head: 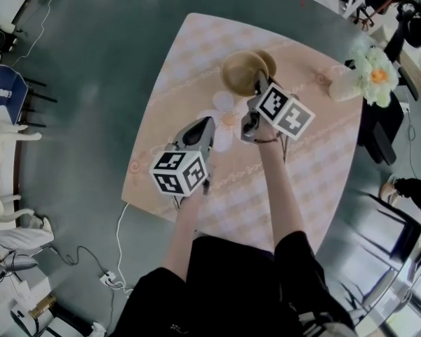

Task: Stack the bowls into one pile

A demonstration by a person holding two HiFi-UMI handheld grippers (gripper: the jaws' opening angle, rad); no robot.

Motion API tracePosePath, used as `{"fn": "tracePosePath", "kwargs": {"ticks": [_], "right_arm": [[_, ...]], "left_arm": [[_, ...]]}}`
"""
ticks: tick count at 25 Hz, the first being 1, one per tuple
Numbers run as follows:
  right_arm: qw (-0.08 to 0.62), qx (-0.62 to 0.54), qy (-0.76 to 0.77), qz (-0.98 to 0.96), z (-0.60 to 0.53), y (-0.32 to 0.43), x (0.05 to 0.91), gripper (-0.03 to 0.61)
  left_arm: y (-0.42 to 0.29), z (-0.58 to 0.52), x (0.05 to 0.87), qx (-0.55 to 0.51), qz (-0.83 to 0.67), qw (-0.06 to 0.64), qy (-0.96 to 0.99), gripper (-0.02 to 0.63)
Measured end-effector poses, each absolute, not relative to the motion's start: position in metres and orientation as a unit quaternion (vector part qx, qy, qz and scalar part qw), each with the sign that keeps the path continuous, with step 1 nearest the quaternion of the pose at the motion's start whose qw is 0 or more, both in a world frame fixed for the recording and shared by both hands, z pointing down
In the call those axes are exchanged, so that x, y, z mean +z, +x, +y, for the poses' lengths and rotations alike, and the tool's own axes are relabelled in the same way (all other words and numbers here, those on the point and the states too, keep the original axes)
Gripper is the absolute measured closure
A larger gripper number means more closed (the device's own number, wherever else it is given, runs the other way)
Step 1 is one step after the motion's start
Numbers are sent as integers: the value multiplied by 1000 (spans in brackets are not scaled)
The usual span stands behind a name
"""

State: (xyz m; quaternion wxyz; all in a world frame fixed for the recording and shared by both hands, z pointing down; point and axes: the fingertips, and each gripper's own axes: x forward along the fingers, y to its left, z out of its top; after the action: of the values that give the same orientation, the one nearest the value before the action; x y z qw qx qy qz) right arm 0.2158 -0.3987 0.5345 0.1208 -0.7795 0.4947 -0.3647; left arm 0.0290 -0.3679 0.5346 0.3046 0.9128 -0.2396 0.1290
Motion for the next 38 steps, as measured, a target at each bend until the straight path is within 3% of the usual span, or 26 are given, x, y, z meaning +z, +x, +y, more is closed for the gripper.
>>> {"fn": "tracePosePath", "kwargs": {"ticks": [20, 36, 38], "right_arm": [[139, -345, -827, 421, -398, 278, 558, 560], [76, -302, -836, 452, -411, 279, 561, 538], [66, -294, -838, 455, -411, 279, 559, 511]], "left_arm": [[61, -361, 562, 172, -211, 307, 912, 617], [66, -366, 569, 174, -212, 313, 909, 617], [66, -365, 569, 173, -212, 313, 909, 617]]}}
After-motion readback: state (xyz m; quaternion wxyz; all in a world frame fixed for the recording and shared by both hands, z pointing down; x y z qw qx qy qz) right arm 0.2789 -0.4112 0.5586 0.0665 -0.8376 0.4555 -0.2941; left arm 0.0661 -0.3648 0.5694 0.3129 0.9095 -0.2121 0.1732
